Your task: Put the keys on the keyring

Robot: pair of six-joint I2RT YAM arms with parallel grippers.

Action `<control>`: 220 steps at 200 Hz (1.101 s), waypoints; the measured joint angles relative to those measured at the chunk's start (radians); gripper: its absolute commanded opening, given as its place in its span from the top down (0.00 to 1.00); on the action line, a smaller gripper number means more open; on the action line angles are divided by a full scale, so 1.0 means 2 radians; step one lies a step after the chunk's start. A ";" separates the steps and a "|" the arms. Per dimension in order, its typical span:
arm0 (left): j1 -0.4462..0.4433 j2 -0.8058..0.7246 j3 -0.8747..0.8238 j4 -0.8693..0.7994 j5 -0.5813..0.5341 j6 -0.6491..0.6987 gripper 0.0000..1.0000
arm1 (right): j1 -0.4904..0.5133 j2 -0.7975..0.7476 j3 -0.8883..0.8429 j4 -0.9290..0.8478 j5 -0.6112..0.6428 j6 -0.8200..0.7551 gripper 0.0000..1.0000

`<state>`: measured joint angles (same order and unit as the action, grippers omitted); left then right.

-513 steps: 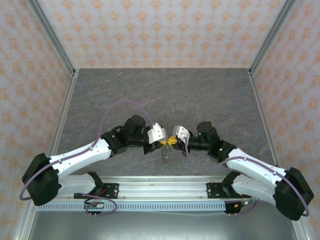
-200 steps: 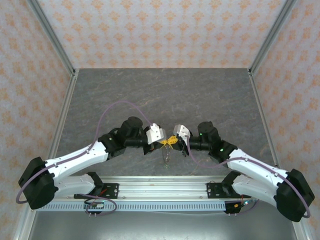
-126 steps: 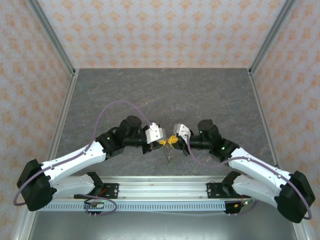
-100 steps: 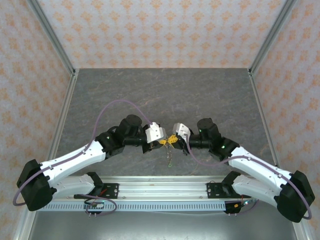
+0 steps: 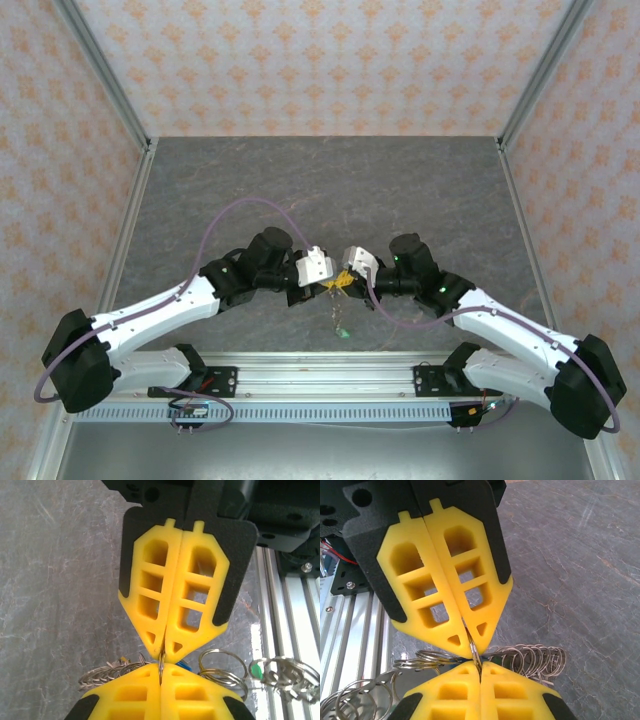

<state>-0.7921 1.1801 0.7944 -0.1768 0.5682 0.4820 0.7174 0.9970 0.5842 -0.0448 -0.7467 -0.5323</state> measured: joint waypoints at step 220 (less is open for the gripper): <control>0.020 -0.013 -0.075 0.129 0.048 -0.070 0.89 | 0.000 -0.008 -0.076 0.139 0.008 0.061 1.00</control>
<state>-0.7517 1.1538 0.6445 0.0807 0.6651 0.3428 0.7174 0.9802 0.4324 0.2337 -0.7311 -0.4110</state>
